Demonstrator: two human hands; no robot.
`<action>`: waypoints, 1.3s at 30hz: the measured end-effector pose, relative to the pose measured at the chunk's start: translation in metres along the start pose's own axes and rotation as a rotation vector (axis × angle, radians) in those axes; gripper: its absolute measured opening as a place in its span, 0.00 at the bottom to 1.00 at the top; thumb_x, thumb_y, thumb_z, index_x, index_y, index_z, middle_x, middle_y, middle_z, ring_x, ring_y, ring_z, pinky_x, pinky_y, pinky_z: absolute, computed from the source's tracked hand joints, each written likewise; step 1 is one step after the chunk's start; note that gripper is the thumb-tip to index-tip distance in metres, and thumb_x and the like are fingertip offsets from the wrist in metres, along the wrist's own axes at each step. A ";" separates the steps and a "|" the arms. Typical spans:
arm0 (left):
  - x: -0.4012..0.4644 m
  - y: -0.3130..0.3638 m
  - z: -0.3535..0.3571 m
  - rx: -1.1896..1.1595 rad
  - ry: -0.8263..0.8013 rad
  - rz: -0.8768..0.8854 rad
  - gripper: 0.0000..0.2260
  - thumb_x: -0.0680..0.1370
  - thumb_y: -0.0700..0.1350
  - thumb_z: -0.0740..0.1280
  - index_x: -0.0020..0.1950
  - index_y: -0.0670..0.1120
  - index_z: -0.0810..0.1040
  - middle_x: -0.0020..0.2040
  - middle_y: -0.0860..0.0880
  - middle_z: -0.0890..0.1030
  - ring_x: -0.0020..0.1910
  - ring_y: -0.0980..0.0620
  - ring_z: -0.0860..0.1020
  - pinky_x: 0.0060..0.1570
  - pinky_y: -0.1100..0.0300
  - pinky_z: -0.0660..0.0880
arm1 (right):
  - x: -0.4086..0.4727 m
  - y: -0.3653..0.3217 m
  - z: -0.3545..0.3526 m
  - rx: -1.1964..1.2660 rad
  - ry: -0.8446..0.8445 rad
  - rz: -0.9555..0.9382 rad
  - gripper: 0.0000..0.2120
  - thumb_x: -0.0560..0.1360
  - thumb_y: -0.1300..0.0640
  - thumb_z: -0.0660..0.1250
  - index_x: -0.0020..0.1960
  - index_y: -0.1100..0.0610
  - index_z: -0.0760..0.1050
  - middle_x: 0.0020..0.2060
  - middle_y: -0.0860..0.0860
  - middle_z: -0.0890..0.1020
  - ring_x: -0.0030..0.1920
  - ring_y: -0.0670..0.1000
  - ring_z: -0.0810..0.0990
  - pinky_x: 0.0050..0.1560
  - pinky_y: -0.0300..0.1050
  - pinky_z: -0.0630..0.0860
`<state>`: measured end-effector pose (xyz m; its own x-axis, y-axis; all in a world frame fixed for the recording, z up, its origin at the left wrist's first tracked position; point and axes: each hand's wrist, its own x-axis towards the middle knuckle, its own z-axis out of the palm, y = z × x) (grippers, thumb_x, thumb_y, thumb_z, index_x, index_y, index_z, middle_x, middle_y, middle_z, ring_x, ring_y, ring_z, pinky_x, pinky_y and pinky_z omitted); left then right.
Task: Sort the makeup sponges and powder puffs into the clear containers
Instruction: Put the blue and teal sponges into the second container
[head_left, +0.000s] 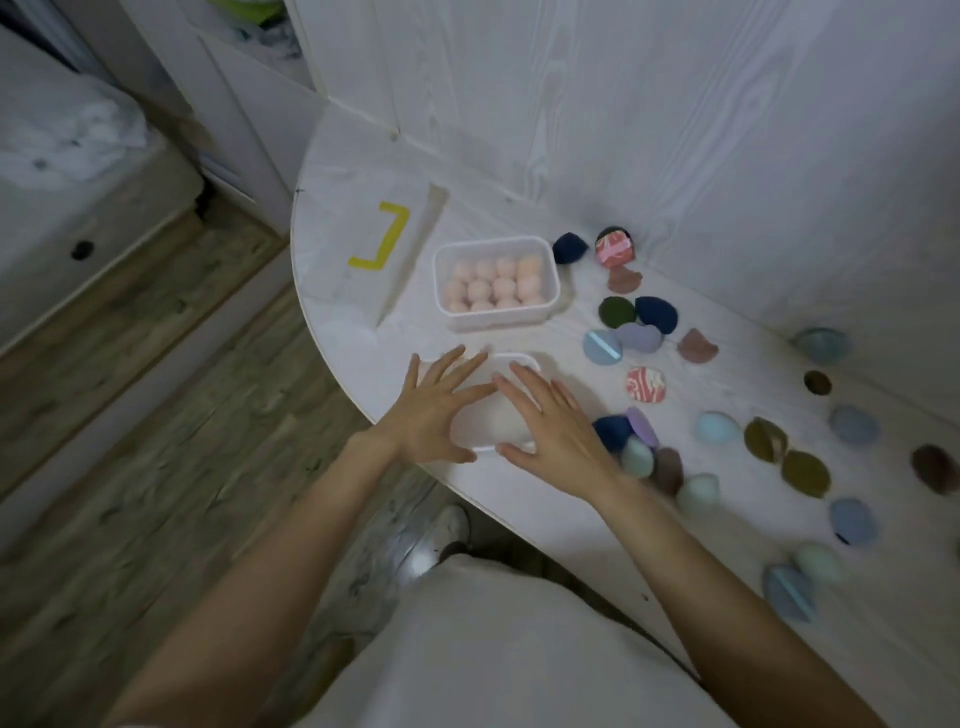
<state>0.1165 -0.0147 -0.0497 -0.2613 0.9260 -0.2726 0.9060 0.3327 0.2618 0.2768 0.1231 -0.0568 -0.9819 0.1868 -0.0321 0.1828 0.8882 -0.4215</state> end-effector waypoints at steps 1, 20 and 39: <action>-0.005 -0.002 0.001 -0.035 0.091 -0.004 0.40 0.67 0.59 0.72 0.74 0.59 0.57 0.78 0.50 0.45 0.75 0.48 0.42 0.70 0.36 0.42 | 0.000 0.000 0.001 -0.041 -0.023 0.016 0.37 0.74 0.45 0.66 0.76 0.49 0.50 0.76 0.53 0.55 0.76 0.53 0.52 0.74 0.56 0.56; -0.025 0.003 0.037 -1.671 0.431 -0.879 0.15 0.71 0.46 0.74 0.47 0.42 0.70 0.51 0.41 0.79 0.46 0.47 0.82 0.45 0.58 0.79 | 0.014 -0.026 0.027 -0.397 0.033 0.152 0.34 0.59 0.54 0.80 0.62 0.56 0.71 0.62 0.68 0.72 0.66 0.68 0.68 0.64 0.61 0.69; -0.026 -0.029 0.027 -1.283 0.383 -0.742 0.09 0.79 0.45 0.64 0.56 0.43 0.75 0.58 0.43 0.76 0.48 0.49 0.76 0.44 0.59 0.78 | 0.067 0.008 -0.077 0.806 0.226 0.527 0.14 0.77 0.44 0.60 0.56 0.53 0.72 0.51 0.52 0.82 0.49 0.50 0.82 0.52 0.48 0.78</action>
<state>0.1056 -0.0530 -0.0750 -0.7613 0.4079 -0.5040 -0.3015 0.4654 0.8322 0.2159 0.1751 0.0074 -0.7370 0.6261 -0.2545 0.4226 0.1331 -0.8965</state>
